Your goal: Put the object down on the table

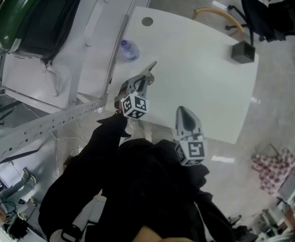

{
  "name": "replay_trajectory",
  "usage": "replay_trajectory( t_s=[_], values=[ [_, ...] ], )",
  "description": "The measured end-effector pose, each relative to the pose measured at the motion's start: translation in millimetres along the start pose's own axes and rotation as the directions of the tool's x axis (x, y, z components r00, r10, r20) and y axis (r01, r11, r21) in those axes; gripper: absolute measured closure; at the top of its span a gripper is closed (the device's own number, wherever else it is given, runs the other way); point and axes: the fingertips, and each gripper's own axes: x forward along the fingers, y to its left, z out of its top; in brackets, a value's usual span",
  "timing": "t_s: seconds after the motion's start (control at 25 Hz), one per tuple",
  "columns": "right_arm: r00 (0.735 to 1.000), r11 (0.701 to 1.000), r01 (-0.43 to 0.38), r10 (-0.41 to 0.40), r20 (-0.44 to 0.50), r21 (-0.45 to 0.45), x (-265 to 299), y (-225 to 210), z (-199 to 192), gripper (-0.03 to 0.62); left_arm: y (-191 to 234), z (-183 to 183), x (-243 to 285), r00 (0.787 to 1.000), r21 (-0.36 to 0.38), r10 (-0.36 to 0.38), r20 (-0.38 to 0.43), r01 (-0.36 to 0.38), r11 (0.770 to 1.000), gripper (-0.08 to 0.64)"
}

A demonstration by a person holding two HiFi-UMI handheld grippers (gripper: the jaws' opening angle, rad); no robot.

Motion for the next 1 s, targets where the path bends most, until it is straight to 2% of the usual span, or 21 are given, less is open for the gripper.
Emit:
replay_trajectory(
  t_s=[0.12, 0.52, 0.72, 1.0],
  values=[
    [1.000, 0.999, -0.009, 0.009, -0.005, 0.031, -1, 4, 0, 0.591, -2, -5, 3, 1.000, -0.001, -0.006, -0.016, 0.006, 1.000, 0.532],
    [1.000, 0.999, -0.008, 0.009, -0.008, 0.032, -6, 1, -3, 0.591, -5, -4, 4, 1.000, 0.015, -0.002, -0.026, 0.002, 1.000, 0.532],
    [1.000, 1.000, -0.006, 0.006, -0.006, 0.027, -7, 0, -6, 0.591, -9, -6, 6, 0.999, 0.055, -0.006, -0.040, 0.009, 0.998, 0.532],
    [1.000, 1.000, -0.006, 0.006, -0.005, 0.023, -11, 4, -6, 0.591, -23, -10, 9, 0.996, 0.153, -0.028, -0.080, 0.040, 0.987, 0.505]
  ],
)
